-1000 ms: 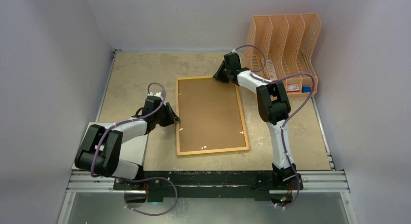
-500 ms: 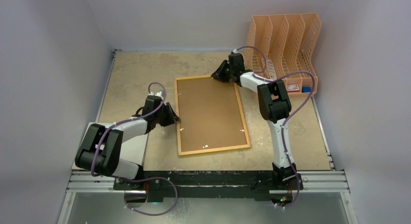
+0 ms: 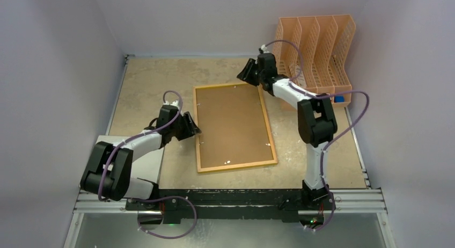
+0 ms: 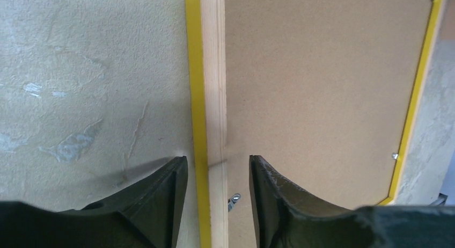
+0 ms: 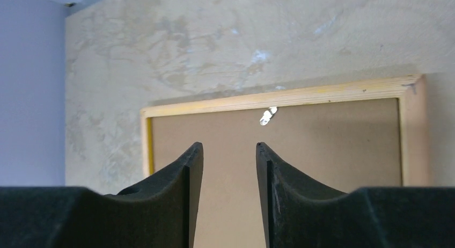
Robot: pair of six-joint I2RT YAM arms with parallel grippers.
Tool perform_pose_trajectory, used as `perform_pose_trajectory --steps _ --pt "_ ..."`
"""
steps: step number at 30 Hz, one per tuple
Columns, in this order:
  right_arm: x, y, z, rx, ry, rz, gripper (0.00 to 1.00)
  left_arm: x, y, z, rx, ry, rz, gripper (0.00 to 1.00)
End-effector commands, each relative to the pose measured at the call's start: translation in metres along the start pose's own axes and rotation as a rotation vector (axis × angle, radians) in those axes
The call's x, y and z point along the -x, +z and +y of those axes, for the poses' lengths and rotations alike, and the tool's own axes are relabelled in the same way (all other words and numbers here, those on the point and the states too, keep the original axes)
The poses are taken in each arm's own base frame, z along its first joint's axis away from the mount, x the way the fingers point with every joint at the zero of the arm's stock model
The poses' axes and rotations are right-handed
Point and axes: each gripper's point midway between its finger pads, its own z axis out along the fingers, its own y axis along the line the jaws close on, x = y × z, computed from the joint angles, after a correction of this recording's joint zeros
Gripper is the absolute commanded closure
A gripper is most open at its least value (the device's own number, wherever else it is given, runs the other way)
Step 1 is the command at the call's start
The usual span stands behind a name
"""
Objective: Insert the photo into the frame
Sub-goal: Install the photo frame at the center of the board.
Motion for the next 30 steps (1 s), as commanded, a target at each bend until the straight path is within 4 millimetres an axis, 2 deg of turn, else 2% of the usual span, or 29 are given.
perform_pose_trajectory --steps 1,3,7,9,13,16,18,21,24,30 --pt "0.04 -0.067 0.033 0.031 -0.132 -0.133 0.55 0.026 -0.016 -0.019 -0.039 0.022 -0.085 0.5" --pt "0.033 -0.087 0.025 0.001 -0.151 -0.13 0.53 0.026 -0.02 -0.021 -0.044 0.027 -0.09 0.47" --pt "0.009 -0.127 -0.009 -0.125 -0.171 -0.115 0.47 0.011 -0.028 -0.018 -0.043 0.043 -0.037 0.46" --pt "-0.009 -0.148 -0.031 -0.191 -0.176 -0.092 0.41 0.005 -0.032 -0.017 -0.047 0.043 -0.021 0.45" --pt "-0.047 -0.188 -0.06 -0.257 -0.166 -0.046 0.32 -0.01 -0.035 -0.009 -0.041 0.022 0.012 0.45" --pt "-0.075 -0.206 -0.087 -0.326 -0.124 -0.014 0.26 -0.02 -0.035 -0.004 -0.038 0.0 0.028 0.45" --pt "-0.096 -0.212 -0.108 -0.38 -0.103 0.012 0.22 -0.026 -0.032 -0.002 -0.045 -0.017 0.038 0.44" --pt "-0.12 -0.212 -0.123 -0.407 -0.064 0.071 0.22 -0.033 -0.027 -0.002 -0.061 -0.043 0.06 0.42" --pt "-0.141 -0.207 -0.131 -0.41 -0.034 0.14 0.23 -0.037 -0.025 -0.002 -0.068 -0.064 0.075 0.41" --pt "-0.179 -0.195 -0.129 -0.321 0.011 0.271 0.28 -0.024 -0.022 -0.01 -0.095 -0.063 0.029 0.41"
